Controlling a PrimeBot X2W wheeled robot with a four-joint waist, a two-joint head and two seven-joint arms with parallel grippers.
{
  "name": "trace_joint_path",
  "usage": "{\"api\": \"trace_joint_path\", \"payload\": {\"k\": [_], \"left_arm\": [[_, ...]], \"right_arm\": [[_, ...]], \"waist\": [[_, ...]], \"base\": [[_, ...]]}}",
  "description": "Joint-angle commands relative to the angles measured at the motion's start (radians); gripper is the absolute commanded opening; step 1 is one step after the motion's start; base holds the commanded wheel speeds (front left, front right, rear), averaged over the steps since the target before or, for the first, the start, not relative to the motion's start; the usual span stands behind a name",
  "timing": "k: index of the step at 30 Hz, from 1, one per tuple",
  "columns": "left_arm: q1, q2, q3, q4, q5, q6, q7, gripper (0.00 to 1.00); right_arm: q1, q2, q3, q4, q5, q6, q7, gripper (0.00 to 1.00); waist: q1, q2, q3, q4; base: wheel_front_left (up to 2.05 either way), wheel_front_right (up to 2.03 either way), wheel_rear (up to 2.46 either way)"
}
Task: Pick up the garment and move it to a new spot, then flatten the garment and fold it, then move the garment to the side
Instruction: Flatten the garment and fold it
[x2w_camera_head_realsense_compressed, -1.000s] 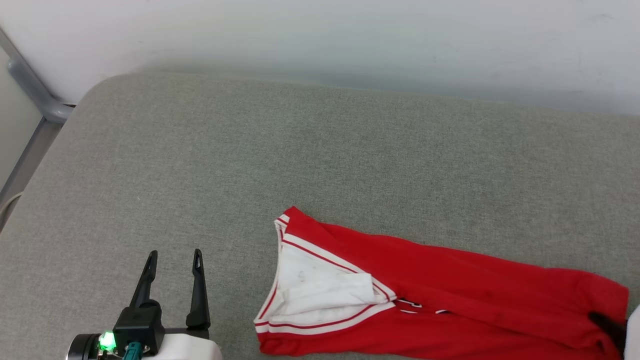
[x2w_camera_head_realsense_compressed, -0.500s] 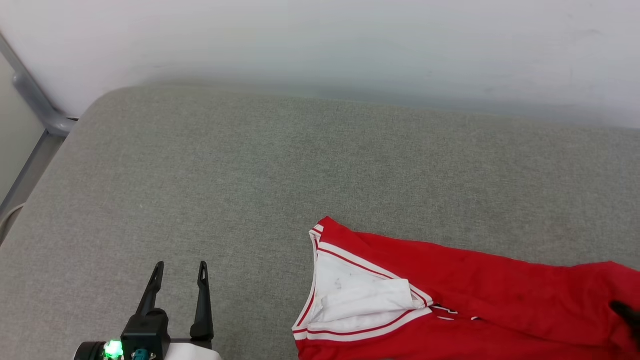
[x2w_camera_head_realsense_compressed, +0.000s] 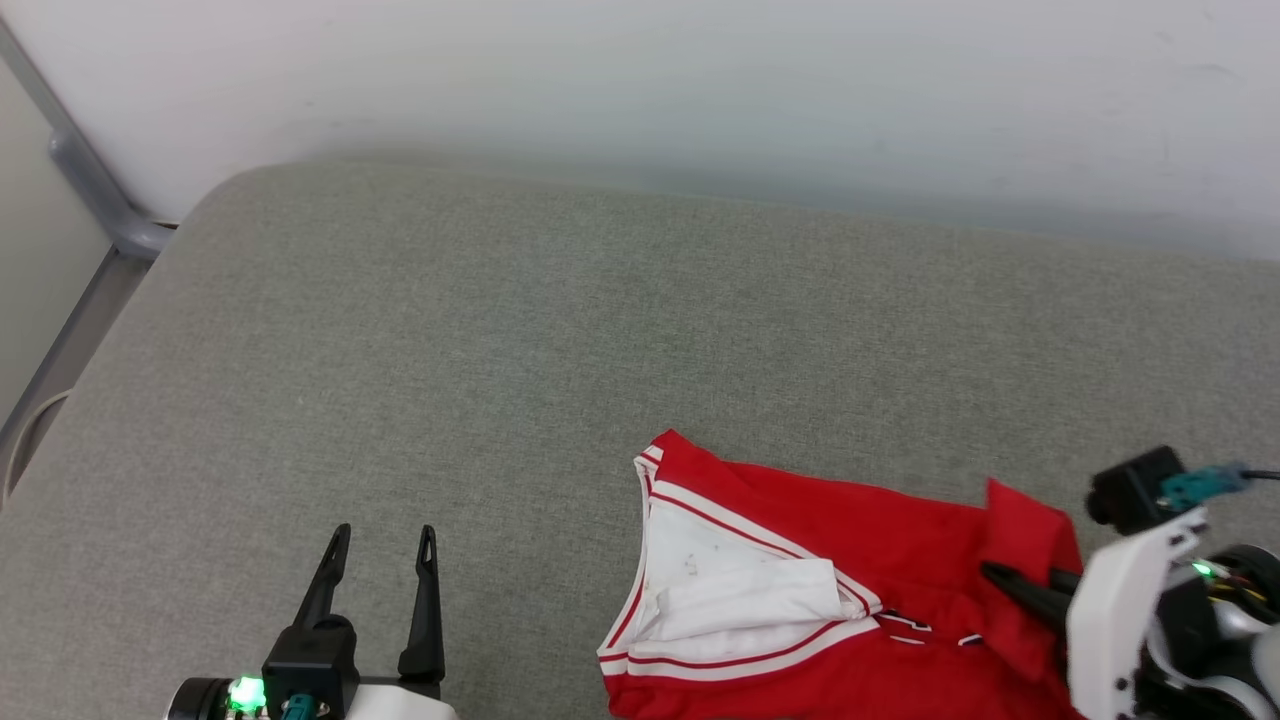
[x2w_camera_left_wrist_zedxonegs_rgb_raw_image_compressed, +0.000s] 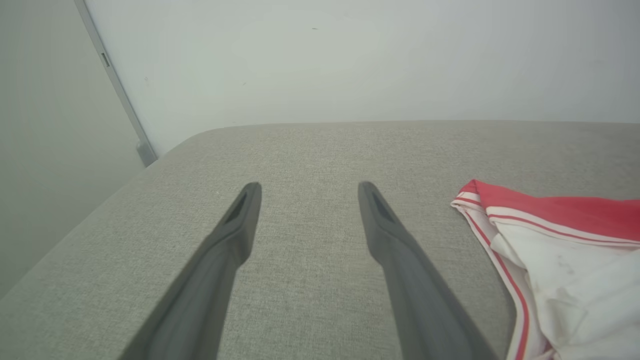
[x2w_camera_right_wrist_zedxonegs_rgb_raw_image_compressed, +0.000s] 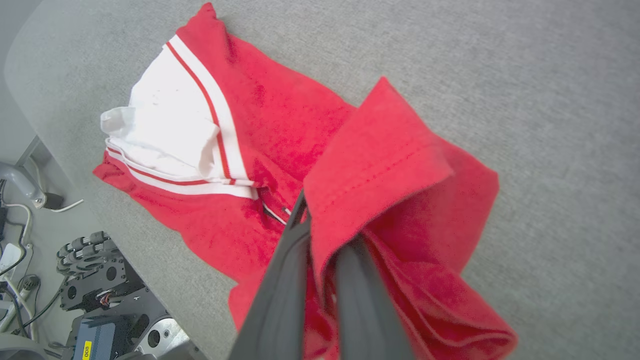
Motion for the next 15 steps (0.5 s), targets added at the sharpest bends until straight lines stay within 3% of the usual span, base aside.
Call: {"api": "trace_joint_path", "payload": {"k": [1,8,15], "left_arm": [[-0.017,-0.005,-0.001,0.002,0.006,-0.004,-0.002,1.0],[-0.031,-0.012,-0.011,0.009,0.008,-0.006,-0.002,1.0],[-0.059,-0.018,-0.019,0.014,0.006,-0.006,-0.002,1.0]], "right_arm": [[-0.03,0.017,0.024,-0.008,-0.007,-0.001,0.009,0.0],[-0.163,0.089,0.177,0.015,-0.039,-0.001,0.02,0.0],[-0.31,0.169,0.309,0.118,-0.058,-0.001,-0.013,0.0]], "waist": [[0.0,-0.0001,0.007,0.008],[0.0,-0.0001,0.034,0.036],[0.0,-0.0001,0.066,0.061]], "base": [[0.0,0.0,0.0],[0.0,0.0,0.0],[0.0,0.0,0.0]]}}
